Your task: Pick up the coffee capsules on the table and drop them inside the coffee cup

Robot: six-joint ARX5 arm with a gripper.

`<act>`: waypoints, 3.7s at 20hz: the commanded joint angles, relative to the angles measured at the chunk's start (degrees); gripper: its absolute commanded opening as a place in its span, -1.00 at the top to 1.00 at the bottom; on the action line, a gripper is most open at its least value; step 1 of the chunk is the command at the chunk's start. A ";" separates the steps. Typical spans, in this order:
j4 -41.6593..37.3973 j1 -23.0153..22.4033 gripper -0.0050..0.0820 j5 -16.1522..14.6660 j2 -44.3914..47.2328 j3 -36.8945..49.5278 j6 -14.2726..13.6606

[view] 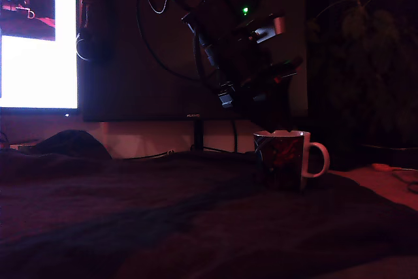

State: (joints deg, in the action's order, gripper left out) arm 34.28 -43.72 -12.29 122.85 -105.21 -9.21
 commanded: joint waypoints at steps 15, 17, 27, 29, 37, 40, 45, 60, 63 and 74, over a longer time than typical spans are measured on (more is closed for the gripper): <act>-0.92 -0.28 0.94 -0.31 -0.28 -0.68 -0.26; -0.94 -0.28 0.94 -0.37 -1.40 -0.68 -0.31; 3.61 2.95 0.94 -2.27 -8.13 -0.63 -0.96; 3.80 3.67 0.94 -2.23 -9.62 -0.44 -1.36; 5.88 7.26 0.94 -3.08 -12.15 2.67 -2.05; 1.97 7.98 0.94 -3.48 -14.91 9.64 -2.36; -8.11 10.47 0.94 -3.78 -23.19 25.86 -0.74; -30.88 25.62 0.94 -7.26 -44.26 62.23 5.75; -33.90 28.79 0.94 -8.20 -48.61 67.30 6.21; -40.76 39.21 0.94 -10.80 -63.12 80.39 8.55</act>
State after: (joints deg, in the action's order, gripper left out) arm -5.58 -4.69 -22.94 60.82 -26.74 -0.93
